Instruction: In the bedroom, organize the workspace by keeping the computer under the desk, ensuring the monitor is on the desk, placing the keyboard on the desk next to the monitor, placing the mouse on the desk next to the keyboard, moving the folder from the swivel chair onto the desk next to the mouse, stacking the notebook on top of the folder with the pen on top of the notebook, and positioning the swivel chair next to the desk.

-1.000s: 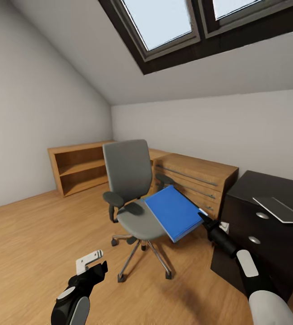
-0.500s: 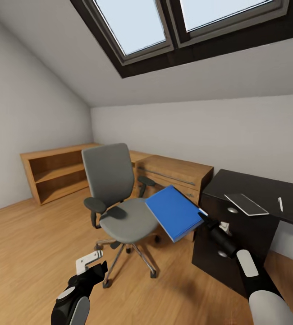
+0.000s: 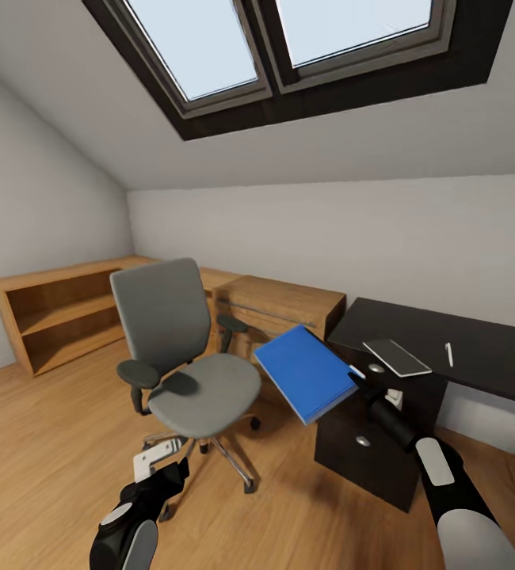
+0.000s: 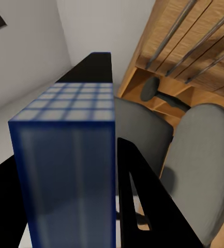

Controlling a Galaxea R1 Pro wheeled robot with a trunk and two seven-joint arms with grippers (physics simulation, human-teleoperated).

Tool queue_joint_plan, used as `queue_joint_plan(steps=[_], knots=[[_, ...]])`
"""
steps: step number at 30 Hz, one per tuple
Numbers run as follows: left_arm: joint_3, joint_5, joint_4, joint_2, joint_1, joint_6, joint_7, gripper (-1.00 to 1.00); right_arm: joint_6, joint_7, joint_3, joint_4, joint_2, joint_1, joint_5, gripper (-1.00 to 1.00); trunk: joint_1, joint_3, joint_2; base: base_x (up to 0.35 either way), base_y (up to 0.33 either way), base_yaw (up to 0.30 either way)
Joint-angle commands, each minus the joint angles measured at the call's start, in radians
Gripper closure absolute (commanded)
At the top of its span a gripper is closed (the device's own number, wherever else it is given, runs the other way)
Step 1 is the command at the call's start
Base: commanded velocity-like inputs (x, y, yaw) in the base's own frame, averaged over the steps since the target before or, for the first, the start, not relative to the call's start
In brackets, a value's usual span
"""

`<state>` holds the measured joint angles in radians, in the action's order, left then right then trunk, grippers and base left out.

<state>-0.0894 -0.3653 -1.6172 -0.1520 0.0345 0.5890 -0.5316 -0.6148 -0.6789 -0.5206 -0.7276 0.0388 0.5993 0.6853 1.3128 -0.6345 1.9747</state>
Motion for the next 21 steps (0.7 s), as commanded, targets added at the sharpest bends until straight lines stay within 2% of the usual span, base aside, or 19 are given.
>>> queue_joint_plan(steps=[1,21], knots=[[-0.001,-0.011,-0.001,0.0,0.001,0.002,-0.01,-1.0,-0.006,-0.002,-0.002,0.0,0.0,0.001,0.003,1.0,-0.004,0.002,-0.007,0.0,0.0,-0.019],[-0.003,-0.012,-0.001,-0.001,0.001,0.003,-0.01,-1.0,-0.026,-0.013,-0.002,-0.001,0.002,0.001,0.003,1.0,-0.081,0.065,-0.147,0.0,0.0,-0.002]])
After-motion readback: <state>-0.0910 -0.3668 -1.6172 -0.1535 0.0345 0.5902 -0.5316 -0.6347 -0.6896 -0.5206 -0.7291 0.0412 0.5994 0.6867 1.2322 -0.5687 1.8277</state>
